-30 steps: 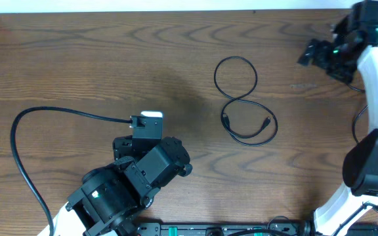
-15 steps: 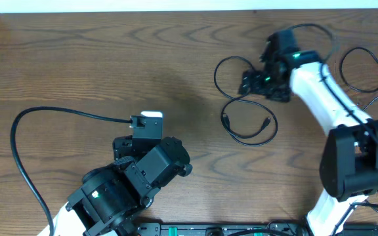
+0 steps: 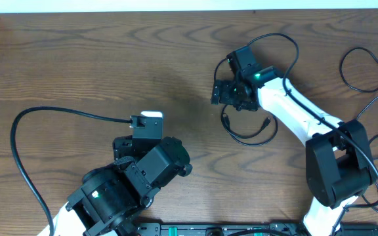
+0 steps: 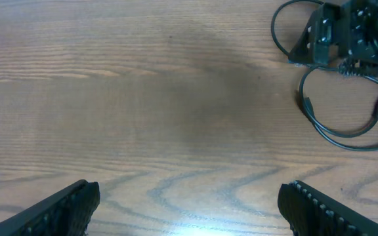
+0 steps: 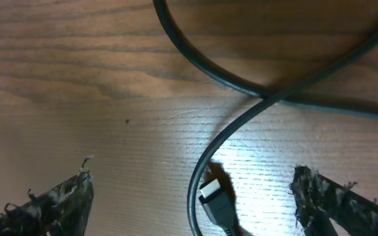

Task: Untangle cables
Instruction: 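Move the right gripper back to the remaining cable loop at center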

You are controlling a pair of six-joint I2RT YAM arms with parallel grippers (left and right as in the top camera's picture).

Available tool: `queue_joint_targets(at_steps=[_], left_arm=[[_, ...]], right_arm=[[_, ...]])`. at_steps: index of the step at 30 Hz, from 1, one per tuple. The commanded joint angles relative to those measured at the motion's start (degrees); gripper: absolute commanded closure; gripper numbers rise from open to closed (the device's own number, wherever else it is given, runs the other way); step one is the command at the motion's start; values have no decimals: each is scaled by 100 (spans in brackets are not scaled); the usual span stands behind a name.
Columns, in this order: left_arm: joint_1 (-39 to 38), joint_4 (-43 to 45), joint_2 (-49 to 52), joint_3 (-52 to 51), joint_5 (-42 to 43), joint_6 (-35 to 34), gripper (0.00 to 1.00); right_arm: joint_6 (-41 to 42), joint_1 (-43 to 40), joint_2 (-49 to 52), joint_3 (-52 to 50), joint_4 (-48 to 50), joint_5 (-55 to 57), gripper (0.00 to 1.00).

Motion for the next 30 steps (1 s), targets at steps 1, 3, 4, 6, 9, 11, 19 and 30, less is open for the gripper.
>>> queue_joint_targets(at_steps=[1, 3, 4, 6, 9, 11, 19, 30], left_arm=[[20, -11, -37, 149, -96, -109, 9], [20, -11, -37, 149, -96, -109, 9], [20, -13, -37, 149, -96, -109, 9], [20, -13, -37, 149, -96, -109, 9], [20, -13, -37, 149, -96, -109, 9], [20, -13, -37, 149, -96, -109, 9], [20, -11, -37, 149, -96, -109, 9], [20, -13, -37, 149, -96, -109, 9]], right_arm=[[356, 116, 15, -39, 24, 321, 9], [361, 151, 20, -44, 4, 382, 11], [372, 155, 22, -44, 2, 409, 12], [376, 179, 35, -46, 4, 448, 12], [494, 212, 92, -55, 4, 446, 13], [664, 249, 157, -61, 9, 463, 15], [977, 341, 428, -61, 87, 634, 19], [975, 350, 789, -66, 275, 890, 73]])
